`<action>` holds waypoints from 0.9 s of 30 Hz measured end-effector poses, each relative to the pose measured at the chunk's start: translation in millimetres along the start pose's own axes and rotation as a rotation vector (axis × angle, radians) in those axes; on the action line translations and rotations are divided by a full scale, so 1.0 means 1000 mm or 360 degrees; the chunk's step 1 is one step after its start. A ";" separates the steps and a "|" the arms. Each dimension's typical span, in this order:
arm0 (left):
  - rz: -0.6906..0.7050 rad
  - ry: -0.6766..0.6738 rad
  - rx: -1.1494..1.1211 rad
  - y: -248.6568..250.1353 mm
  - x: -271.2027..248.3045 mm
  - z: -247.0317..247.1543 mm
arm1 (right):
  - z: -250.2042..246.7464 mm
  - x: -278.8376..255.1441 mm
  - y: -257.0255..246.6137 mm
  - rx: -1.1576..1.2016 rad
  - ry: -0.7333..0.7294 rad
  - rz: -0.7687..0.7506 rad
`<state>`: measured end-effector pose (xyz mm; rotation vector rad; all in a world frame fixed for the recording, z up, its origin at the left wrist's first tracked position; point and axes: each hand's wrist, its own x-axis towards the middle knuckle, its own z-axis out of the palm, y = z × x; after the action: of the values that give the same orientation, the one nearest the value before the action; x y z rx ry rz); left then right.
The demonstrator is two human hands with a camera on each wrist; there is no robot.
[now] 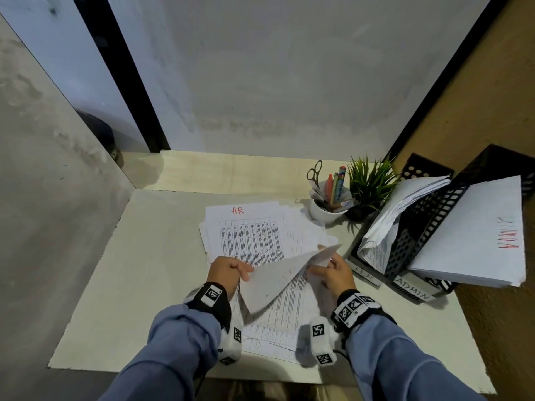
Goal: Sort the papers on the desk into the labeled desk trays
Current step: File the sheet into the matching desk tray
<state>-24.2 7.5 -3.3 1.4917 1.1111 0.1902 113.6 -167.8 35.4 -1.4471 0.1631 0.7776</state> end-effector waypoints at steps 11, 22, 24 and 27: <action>-0.0417 0.0443 0.0469 -0.010 0.024 -0.018 | 0.002 0.013 0.029 -0.0072 0.0039 0.0143; 0.0177 0.0497 0.0315 -0.009 0.014 -0.027 | 0.003 0.014 0.025 -0.0295 0.0006 0.0110; 0.0221 0.0478 0.0140 -0.014 0.013 -0.029 | 0.001 0.016 0.024 -0.0336 0.0023 0.0124; 0.0060 0.0306 -0.0134 -0.019 0.013 -0.030 | -0.002 0.020 0.017 -0.0563 -0.0005 0.0231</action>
<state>-47.7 33.9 -16.8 1.4419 1.2133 0.4091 119.9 -163.8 10.1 -1.7819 0.1336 0.9621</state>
